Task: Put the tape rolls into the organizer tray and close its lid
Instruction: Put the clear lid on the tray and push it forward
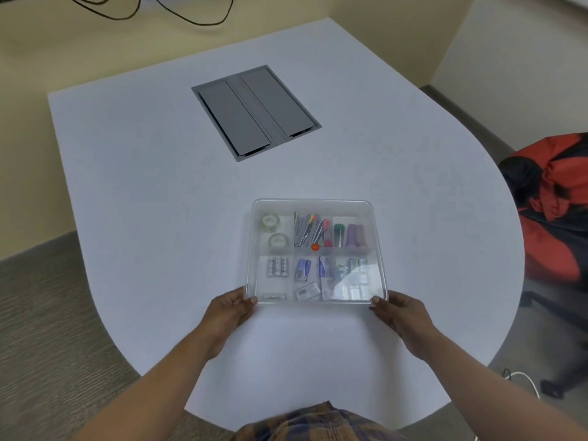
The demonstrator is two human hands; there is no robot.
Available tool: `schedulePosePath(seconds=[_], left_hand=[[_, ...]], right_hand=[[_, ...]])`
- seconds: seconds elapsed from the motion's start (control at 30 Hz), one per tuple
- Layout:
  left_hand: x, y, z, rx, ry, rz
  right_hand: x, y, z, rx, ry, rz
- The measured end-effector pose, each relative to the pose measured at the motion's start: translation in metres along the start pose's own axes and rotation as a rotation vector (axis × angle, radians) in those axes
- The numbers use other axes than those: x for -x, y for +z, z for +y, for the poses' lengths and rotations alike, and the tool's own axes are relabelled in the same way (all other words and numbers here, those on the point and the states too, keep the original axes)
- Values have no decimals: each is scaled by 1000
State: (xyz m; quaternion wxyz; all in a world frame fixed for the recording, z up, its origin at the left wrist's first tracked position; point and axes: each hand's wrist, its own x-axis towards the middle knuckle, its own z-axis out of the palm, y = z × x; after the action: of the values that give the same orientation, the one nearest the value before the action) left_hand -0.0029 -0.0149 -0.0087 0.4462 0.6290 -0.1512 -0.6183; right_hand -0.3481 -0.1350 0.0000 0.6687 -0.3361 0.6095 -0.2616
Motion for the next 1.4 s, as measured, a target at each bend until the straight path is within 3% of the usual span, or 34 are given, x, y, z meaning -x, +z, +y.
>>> schedulePosePath(seconds=[0.33, 0.57, 0.73, 0.83, 0.97, 1.23, 1.4], left_hand=[[-9, 10, -9, 82, 10, 125], [-10, 11, -8, 18, 49, 147], [-15, 6, 17, -295, 25, 107], [-21, 3, 40, -699, 153, 79], [-36, 10, 61, -1109, 298, -17], [-47, 18, 62, -1345, 281, 59], [-48, 19, 67, -1415, 245, 56]], right_hand=[[-2, 3, 3, -138, 44, 53], [-11, -5, -7, 112, 63, 37], [-18, -9, -30, 532, -28, -10], [-25, -6, -48, 904, -218, 18], [-35, 5, -68, 1174, -428, -120], [-46, 10, -68, 1503, -379, -103], [-45, 11, -74, 1560, -367, -130]])
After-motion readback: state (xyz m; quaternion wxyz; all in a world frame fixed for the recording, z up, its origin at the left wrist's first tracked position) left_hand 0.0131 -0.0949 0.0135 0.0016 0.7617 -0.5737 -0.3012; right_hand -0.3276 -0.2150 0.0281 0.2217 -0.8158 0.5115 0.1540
